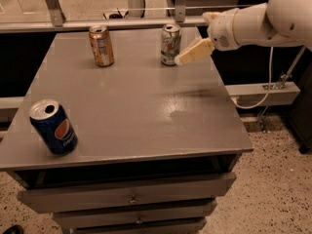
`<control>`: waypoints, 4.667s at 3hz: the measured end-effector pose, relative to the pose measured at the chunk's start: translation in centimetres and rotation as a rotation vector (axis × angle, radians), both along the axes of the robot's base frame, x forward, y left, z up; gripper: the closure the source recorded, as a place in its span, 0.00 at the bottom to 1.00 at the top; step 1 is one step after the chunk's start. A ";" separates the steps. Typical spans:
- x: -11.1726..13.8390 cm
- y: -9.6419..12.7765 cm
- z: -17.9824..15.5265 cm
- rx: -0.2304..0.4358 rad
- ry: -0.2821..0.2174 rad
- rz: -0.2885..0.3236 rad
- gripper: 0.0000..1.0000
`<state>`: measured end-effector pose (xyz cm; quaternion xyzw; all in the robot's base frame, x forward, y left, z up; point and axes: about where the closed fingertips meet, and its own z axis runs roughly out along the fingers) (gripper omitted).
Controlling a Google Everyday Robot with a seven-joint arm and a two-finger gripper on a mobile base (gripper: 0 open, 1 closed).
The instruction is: Move 7up can near pepsi can
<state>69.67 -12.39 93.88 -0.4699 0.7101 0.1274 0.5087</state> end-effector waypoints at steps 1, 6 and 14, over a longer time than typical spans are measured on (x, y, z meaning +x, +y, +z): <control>3.9 1.0 -0.5 0.123 -0.016 -0.029 0.00; 4.6 6.0 -2.6 0.359 0.112 0.115 0.74; -19.1 16.3 -2.7 0.356 0.263 0.608 1.00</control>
Offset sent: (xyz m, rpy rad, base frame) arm 0.0959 0.0351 -0.0260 0.3260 0.0630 -0.0375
